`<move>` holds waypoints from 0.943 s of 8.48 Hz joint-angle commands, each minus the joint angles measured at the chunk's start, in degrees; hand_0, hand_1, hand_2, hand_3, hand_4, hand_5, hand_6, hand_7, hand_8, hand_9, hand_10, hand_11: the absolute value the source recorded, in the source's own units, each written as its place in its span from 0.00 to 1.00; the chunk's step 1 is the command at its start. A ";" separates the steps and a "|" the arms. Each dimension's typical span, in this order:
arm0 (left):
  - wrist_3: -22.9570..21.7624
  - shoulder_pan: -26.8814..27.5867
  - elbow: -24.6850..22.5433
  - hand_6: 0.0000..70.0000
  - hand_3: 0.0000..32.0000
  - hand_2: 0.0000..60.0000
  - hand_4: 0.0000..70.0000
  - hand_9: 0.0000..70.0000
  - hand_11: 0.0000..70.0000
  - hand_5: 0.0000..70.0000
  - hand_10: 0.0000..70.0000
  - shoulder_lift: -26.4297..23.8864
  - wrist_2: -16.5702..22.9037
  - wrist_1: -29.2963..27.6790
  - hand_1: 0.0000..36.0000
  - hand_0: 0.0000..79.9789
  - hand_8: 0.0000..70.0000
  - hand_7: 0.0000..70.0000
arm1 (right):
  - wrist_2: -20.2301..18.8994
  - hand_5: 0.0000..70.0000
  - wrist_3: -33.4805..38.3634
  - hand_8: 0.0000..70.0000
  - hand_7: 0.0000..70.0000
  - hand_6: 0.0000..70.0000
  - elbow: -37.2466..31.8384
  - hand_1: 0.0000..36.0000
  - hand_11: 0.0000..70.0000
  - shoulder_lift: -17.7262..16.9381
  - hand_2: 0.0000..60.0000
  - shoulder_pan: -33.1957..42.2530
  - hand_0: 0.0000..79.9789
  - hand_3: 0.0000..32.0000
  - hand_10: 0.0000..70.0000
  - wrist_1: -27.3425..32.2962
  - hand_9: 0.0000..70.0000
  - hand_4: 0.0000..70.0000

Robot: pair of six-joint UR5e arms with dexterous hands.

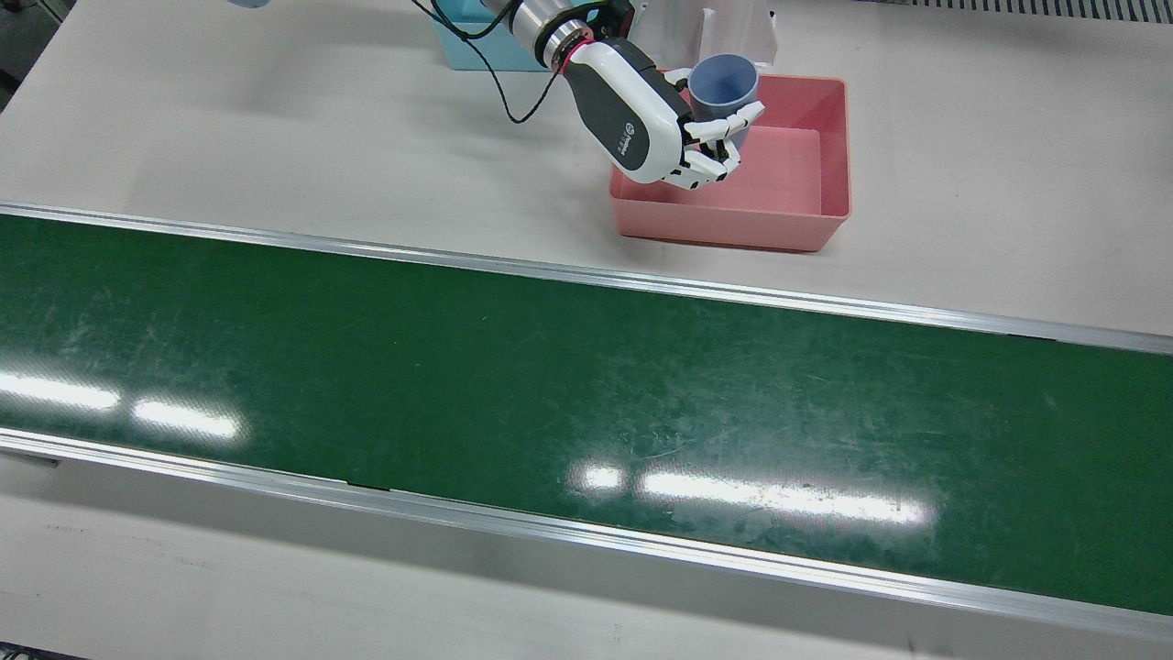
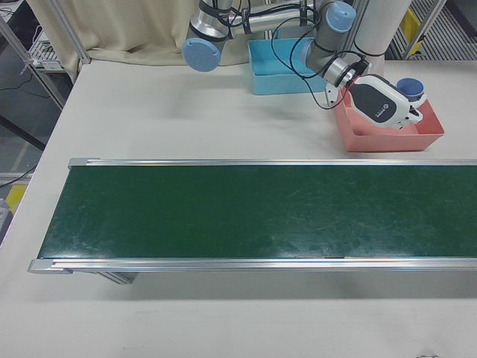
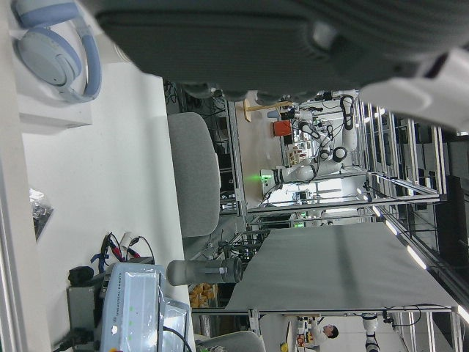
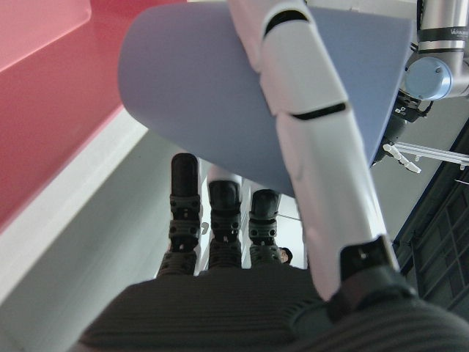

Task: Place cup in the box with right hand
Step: 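Carry the held cup toward the robot and lower it into the pink tray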

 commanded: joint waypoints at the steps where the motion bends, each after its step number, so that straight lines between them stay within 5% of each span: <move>1: 0.01 0.00 0.00 0.00 0.00 0.00 0.00 0.00 0.00 0.00 0.00 0.00 0.03 0.00 0.00 0.00 0.00 0.00 | -0.15 0.26 0.32 0.51 1.00 0.38 -2.49 1.00 0.51 0.20 1.00 -0.16 1.00 0.00 0.32 0.09 0.71 0.88; 2: -0.07 0.00 0.00 0.00 0.00 0.00 0.00 0.00 0.00 0.00 0.00 0.00 0.03 0.00 0.00 0.00 0.00 0.00 | -0.41 0.26 0.50 0.49 1.00 0.36 -2.50 1.00 0.48 0.20 1.00 -0.07 1.00 0.00 0.29 0.09 0.67 0.79; 3: 0.01 0.00 0.00 0.00 0.00 0.00 0.00 0.00 0.00 0.00 0.00 0.00 -0.05 0.00 0.00 0.00 0.00 0.00 | -0.59 0.26 1.72 0.44 1.00 0.28 -2.32 1.00 0.43 0.12 0.75 -0.07 1.00 0.00 0.26 0.01 0.59 0.54; 4: 0.01 0.00 0.00 0.00 0.00 0.00 0.00 0.00 0.00 0.00 0.00 0.00 0.03 0.00 0.00 0.00 0.00 0.00 | -0.68 0.27 2.60 0.40 0.88 0.23 -1.89 1.00 0.40 0.03 0.40 0.10 1.00 0.01 0.23 -0.08 0.54 0.36; 5: 0.01 0.00 0.00 0.00 0.00 0.00 0.00 0.00 0.00 0.00 0.00 0.00 -0.05 0.00 0.00 0.00 0.00 0.00 | -0.59 0.27 2.87 0.37 0.69 0.17 -0.75 1.00 0.36 0.11 0.19 0.19 1.00 0.52 0.20 -0.17 0.47 0.11; 6: 0.01 0.00 0.00 0.00 0.00 0.00 0.00 0.00 0.00 0.00 0.00 0.00 -0.05 0.00 0.00 0.00 0.00 0.00 | -0.50 0.27 2.87 0.40 0.76 0.19 -0.13 1.00 0.36 0.20 0.38 0.28 1.00 0.34 0.21 -0.34 0.50 0.23; 7: 0.01 0.00 0.00 0.00 0.00 0.00 0.00 0.00 0.00 0.00 0.00 0.00 -0.05 0.00 0.00 0.00 0.00 0.00 | -0.50 0.26 2.87 0.43 0.88 0.23 -0.12 1.00 0.37 0.03 0.48 0.28 1.00 0.06 0.22 -0.52 0.55 0.43; 8: -0.07 0.00 0.00 0.00 0.00 0.00 0.00 0.00 0.00 0.00 0.00 0.00 0.03 0.00 0.00 0.00 0.00 0.00 | -0.59 0.26 2.87 0.49 1.00 0.31 0.49 1.00 0.43 -0.23 0.55 0.63 1.00 0.00 0.26 -1.30 0.65 0.60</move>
